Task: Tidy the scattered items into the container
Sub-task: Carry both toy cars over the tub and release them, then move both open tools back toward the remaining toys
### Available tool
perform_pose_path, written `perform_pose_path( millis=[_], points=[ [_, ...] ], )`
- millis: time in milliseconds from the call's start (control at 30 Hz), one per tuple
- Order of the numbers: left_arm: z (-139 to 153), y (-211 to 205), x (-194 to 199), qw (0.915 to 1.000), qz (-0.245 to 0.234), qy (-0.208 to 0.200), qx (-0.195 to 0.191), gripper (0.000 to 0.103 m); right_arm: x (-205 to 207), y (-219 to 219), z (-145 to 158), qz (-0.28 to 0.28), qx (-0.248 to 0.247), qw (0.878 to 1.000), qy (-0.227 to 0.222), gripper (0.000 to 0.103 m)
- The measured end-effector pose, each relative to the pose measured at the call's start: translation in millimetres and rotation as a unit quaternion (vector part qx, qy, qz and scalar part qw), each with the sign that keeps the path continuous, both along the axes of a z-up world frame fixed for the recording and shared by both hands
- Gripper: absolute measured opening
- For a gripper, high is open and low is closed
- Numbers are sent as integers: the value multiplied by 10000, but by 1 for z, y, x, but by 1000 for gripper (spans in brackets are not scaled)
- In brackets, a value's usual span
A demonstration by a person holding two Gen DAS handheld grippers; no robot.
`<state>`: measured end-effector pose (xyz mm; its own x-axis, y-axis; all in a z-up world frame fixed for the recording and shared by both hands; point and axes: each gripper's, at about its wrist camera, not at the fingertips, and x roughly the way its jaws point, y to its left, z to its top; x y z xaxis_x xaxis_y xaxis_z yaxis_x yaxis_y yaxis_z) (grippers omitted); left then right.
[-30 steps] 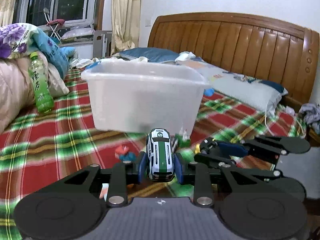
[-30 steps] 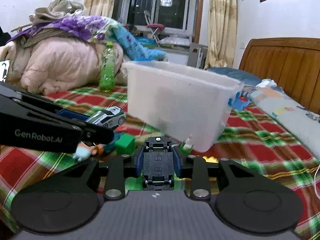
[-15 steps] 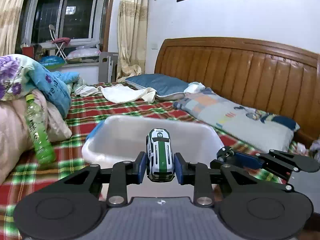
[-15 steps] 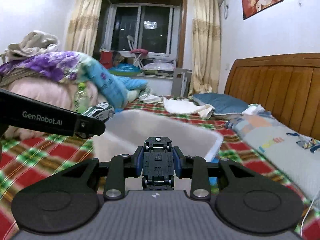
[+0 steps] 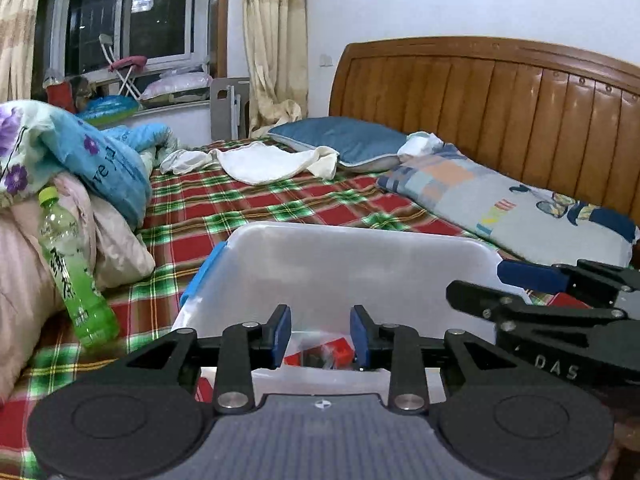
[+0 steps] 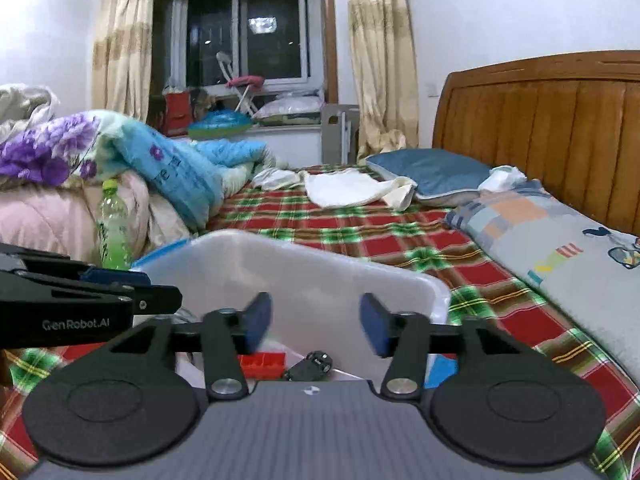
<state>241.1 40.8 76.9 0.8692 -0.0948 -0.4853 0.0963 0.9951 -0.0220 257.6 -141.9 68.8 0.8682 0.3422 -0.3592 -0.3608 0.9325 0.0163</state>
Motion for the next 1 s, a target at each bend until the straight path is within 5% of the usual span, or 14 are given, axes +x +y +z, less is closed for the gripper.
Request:
perform_pose_path(
  millis=[433, 500, 600, 1000],
  points=[
    [-7, 12, -63, 9991, -107, -173, -377, 46, -42, -8, 0, 148, -173, 9996, -138, 62],
    [-13, 9, -83, 9990, -137, -293, -316, 58, -57, -11, -3, 171, -130, 9996, -200, 63],
    [-29, 3, -109, 9992, -183, -329, -131, 60, -81, -13, -12, 236, -61, 9995, -205, 63],
    [-111, 7, -176, 9977, 66, 562, -382, 60, -139, 6, -78, 743, -460, 9955, 361, 62]
  ],
)
